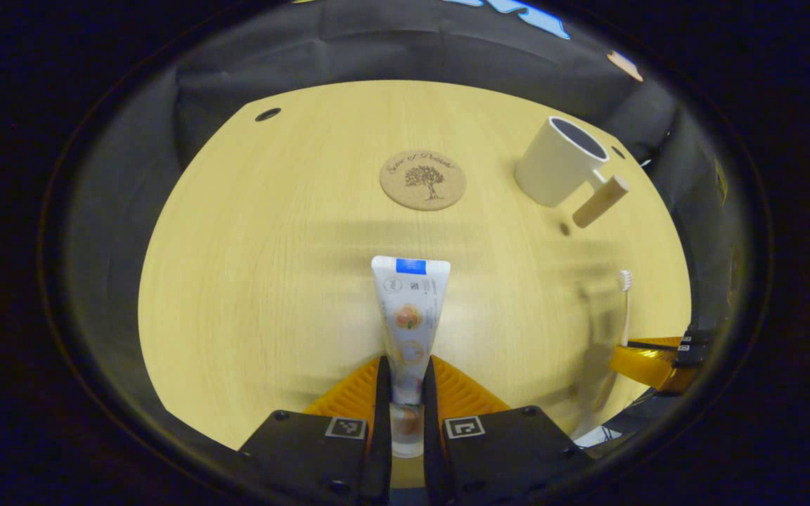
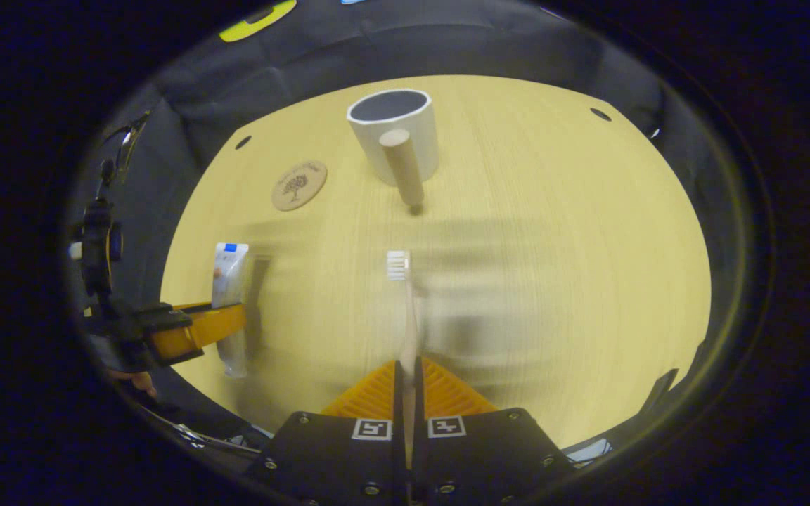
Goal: Put the toothbrush and toothpaste on the desktop into the cup, then pick up the cup and place it on the coaster on the desktop.
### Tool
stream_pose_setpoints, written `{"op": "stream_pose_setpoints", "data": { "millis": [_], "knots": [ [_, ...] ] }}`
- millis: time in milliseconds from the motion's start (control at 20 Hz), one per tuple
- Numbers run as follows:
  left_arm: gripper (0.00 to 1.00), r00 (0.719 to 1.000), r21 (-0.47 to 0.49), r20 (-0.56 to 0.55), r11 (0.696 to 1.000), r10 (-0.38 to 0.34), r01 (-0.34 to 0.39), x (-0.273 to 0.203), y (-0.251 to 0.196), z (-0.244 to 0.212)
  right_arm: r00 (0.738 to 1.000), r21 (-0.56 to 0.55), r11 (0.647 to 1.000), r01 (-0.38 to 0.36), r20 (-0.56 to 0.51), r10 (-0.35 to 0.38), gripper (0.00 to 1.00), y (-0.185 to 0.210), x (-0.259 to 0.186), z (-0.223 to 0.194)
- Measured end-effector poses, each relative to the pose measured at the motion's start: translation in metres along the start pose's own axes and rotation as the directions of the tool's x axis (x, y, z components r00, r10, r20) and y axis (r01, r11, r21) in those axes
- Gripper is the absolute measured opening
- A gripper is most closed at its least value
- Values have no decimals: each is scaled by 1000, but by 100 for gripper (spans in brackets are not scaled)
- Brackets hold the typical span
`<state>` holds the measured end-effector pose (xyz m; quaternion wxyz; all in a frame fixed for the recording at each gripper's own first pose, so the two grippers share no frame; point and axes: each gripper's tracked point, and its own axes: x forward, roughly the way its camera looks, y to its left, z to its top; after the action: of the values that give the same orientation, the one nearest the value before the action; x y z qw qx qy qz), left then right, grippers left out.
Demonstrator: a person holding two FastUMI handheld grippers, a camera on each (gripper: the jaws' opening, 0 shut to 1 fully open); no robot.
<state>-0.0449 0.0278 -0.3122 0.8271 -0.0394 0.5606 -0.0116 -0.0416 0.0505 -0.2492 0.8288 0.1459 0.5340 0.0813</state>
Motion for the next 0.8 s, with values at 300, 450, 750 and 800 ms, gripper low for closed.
{"op": "stream_pose_setpoints", "data": {
  "millis": [300, 450, 750, 800],
  "knots": [
    [26, 984, -22, 176, 999, -39, 44, -27, -17, 40, 981, -19, 999, -38, 192, 41, 4, 11, -29, 41],
    [26, 963, -28, 263, 997, -61, 71, -44, -25, 63, 955, -40, 997, -67, 288, 75, 4, 21, -44, 65],
    [26, 904, -7, 421, 996, -79, 90, -72, -41, 110, 883, -69, 992, -102, 452, 122, 4, 29, -73, 112],
    [25, 891, 2, 448, 997, -75, 82, -75, -39, 119, 869, -78, 992, -99, 479, 125, 4, 30, -79, 123]
  ]
}}
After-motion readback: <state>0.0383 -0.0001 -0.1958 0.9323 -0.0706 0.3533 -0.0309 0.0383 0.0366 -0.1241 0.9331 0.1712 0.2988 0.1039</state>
